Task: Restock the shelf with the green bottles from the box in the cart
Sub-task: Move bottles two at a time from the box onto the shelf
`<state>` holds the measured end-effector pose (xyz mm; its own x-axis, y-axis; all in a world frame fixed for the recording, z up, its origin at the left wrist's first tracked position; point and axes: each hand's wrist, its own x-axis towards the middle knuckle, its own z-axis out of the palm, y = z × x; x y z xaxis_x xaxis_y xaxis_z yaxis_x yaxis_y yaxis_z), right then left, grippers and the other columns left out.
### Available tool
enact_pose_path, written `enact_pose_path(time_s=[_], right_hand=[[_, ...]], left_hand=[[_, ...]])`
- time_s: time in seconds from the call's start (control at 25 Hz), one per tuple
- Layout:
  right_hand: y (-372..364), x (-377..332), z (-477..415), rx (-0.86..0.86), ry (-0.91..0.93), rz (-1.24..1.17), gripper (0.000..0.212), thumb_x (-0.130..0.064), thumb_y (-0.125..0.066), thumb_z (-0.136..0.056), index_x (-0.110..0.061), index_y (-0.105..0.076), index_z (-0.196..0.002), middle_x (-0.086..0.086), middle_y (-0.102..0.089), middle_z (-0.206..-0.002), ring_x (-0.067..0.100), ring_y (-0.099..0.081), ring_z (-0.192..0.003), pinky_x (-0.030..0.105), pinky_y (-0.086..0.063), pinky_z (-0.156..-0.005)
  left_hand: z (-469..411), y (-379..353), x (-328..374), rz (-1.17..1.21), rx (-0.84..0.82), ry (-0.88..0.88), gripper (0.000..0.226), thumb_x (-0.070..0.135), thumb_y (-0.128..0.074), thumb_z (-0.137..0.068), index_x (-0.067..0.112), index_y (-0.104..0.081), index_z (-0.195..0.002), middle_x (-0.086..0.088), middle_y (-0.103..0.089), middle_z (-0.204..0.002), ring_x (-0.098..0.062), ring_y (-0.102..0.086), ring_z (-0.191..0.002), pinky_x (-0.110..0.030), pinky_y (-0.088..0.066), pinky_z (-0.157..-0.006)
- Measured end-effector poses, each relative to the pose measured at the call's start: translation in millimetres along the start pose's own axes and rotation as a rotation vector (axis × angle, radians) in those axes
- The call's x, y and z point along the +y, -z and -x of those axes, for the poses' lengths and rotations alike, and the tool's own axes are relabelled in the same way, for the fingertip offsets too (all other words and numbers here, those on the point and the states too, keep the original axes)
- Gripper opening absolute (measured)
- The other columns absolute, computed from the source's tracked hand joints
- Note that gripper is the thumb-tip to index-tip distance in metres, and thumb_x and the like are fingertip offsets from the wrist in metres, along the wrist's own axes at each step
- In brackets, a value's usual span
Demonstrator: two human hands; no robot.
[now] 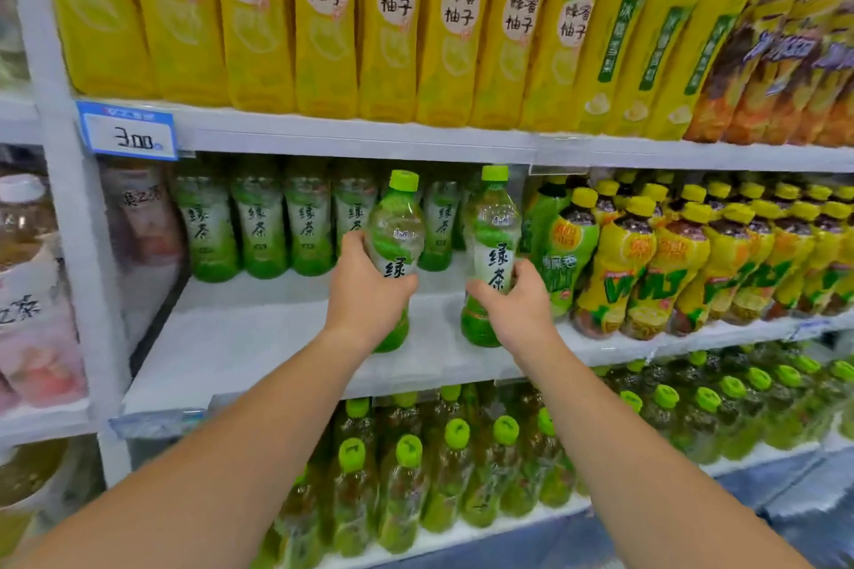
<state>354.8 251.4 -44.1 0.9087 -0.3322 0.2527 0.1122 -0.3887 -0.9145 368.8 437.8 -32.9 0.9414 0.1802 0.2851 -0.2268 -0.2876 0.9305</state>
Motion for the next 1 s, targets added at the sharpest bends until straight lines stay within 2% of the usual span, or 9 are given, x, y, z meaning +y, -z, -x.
enact_pose_path(time_s=[0.12,0.2,0.32,0.44,0.56,0.64,0.72,0.8,1.0], right_hand=[[-14.3,28.8,-5.1,0.065,0.078,-0.031,0.026,-0.014,-0.078,-0.082,-0.025,-0.055,-0.089,0.004,-0.068,-0.089,-0.003,-0.062,-0.066,0.009,-0.047,-0.054],[-18.8,40.7,-7.8,0.077,0.071,-0.08,0.032,-0.017,-0.078,-0.083,-0.021,-0.055,-0.104,0.004,-0.068,-0.102,0.007,-0.066,-0.085,0.022,-0.055,-0.073],[-21.9,49.6,-13.9,0.049,0.068,-0.082,0.045,-0.022,-0.077,-0.085,-0.02,-0.049,-0.121,0.002,-0.064,-0.116,0.018,-0.064,-0.104,0.041,-0.054,-0.091],[-23.7,54.0,-16.0,0.028,0.087,-0.055,0.048,-0.025,-0.073,-0.088,-0.023,-0.044,-0.127,0.002,-0.058,-0.125,0.019,-0.059,-0.114,0.038,-0.049,-0.096],[-22.4,56.5,-13.3,0.034,0.106,0.082,0.057,-0.032,-0.074,-0.087,-0.022,-0.042,-0.133,0.002,-0.05,-0.13,0.02,-0.051,-0.12,0.041,-0.044,-0.104],[-20.3,61.7,-7.6,0.079,0.119,0.178,0.066,-0.035,-0.08,-0.081,-0.021,-0.043,-0.133,-0.001,-0.047,-0.126,0.015,-0.048,-0.116,0.035,-0.045,-0.101],[-19.6,68.9,-1.7,0.135,0.13,0.178,0.058,-0.035,-0.083,-0.077,-0.025,-0.045,-0.12,-0.009,-0.053,-0.112,0.007,-0.053,-0.099,0.02,-0.046,-0.08],[-20.6,71.4,-4.8,0.151,0.15,0.219,0.048,-0.035,-0.082,-0.078,-0.029,-0.046,-0.109,-0.016,-0.054,-0.099,-0.001,-0.052,-0.085,0.013,-0.038,-0.065],[-29.2,64.2,-36.7,0.148,0.102,0.225,0.037,-0.028,-0.076,-0.086,-0.016,-0.055,-0.113,0.0,-0.064,-0.107,0.019,-0.06,-0.098,0.032,-0.049,-0.081]], left_hand=[[-8.7,-8.4,-23.9,0.046,0.016,-0.088,0.049,0.02,-0.082,-0.072,0.04,-0.045,-0.096,0.016,-0.06,-0.09,0.007,-0.061,-0.074,-0.02,-0.045,-0.059],[-13.2,-8.5,-33.7,0.053,0.005,-0.157,0.053,0.021,-0.083,-0.074,0.042,-0.042,-0.101,0.019,-0.06,-0.096,0.014,-0.06,-0.08,-0.015,-0.044,-0.062],[-16.7,-6.4,-45.8,0.058,-0.011,-0.222,0.06,0.022,-0.083,-0.077,0.035,-0.043,-0.12,0.02,-0.06,-0.105,0.006,-0.062,-0.09,-0.018,-0.048,-0.071],[-13.4,-3.2,-60.4,0.007,-0.072,-0.239,0.061,0.02,-0.085,-0.076,0.032,-0.046,-0.121,0.017,-0.061,-0.108,0.001,-0.061,-0.096,-0.021,-0.051,-0.077],[-3.9,3.9,-80.6,-0.14,-0.138,-0.2,0.052,0.024,-0.086,-0.074,0.024,-0.055,-0.116,0.003,-0.058,-0.112,-0.009,-0.06,-0.096,-0.028,-0.051,-0.081],[0.1,7.3,-87.1,-0.202,-0.142,-0.175,0.049,0.027,-0.085,-0.075,0.02,-0.06,-0.117,-0.004,-0.058,-0.115,-0.017,-0.061,-0.098,-0.037,-0.053,-0.088],[0.9,7.0,-87.0,-0.211,-0.132,-0.163,0.048,0.028,-0.085,-0.074,0.019,-0.063,-0.116,-0.006,-0.062,-0.114,-0.021,-0.063,-0.099,-0.043,-0.054,-0.09],[-1.4,3.6,-85.2,-0.224,-0.114,-0.162,0.049,0.03,-0.087,-0.073,0.018,-0.064,-0.114,-0.004,-0.065,-0.112,-0.02,-0.064,-0.098,-0.043,-0.055,-0.089],[-4.7,-3.7,-81.8,-0.326,-0.061,-0.195,0.048,0.04,-0.085,-0.074,0.017,-0.062,-0.109,-0.002,-0.06,-0.106,-0.018,-0.06,-0.094,-0.038,-0.053,-0.085]])
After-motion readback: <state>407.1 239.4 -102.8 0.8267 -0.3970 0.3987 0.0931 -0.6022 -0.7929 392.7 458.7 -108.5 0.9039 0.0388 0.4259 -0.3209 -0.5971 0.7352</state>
